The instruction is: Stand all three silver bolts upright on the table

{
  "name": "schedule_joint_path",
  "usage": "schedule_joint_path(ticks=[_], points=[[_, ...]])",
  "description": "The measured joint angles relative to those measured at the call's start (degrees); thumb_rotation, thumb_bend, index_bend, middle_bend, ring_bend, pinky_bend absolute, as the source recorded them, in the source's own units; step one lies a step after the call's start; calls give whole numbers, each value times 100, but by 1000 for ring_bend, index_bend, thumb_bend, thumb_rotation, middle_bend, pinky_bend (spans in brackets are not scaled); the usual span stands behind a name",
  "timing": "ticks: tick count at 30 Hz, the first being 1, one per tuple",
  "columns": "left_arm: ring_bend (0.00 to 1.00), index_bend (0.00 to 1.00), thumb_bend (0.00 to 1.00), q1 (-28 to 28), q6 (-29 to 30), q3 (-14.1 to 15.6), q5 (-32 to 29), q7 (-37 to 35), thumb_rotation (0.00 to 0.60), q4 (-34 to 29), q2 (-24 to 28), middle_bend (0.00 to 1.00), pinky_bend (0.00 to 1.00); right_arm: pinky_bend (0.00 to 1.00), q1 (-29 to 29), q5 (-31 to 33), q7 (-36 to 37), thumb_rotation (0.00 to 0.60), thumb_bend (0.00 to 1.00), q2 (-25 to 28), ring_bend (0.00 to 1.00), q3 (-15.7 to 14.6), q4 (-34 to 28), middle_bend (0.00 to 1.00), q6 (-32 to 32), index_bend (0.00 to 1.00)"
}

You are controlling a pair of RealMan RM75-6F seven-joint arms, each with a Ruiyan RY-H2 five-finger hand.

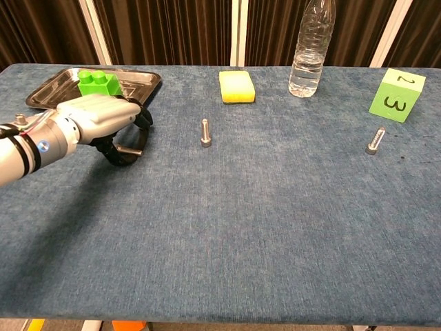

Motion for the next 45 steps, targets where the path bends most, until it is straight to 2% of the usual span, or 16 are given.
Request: schedule_joint_path(ticks=[8,18,33,45], points=[[10,525,380,41,-13,-74,40,-326,600,-87,43,150,0,0,-8,-4,-2,600,199,13,0,6,-12,204,21,225],[10,520,378,184,-304,-372,11,-1524,600,-352,303,151,0,0,0,-17,-12,600,199,13,0,2,-30,205,10,225],[10,516,378,365,-586,-630,232,-2960,600,-221,348,152,0,0,-2,3,-59,600,199,24,0,5,-76,204,6,224],[10,506,378,412,-650,-562,429,-3226,600,-76,337,153,0,0,8,22,-78,600,199,26,0,8,-89,204,-20,225]])
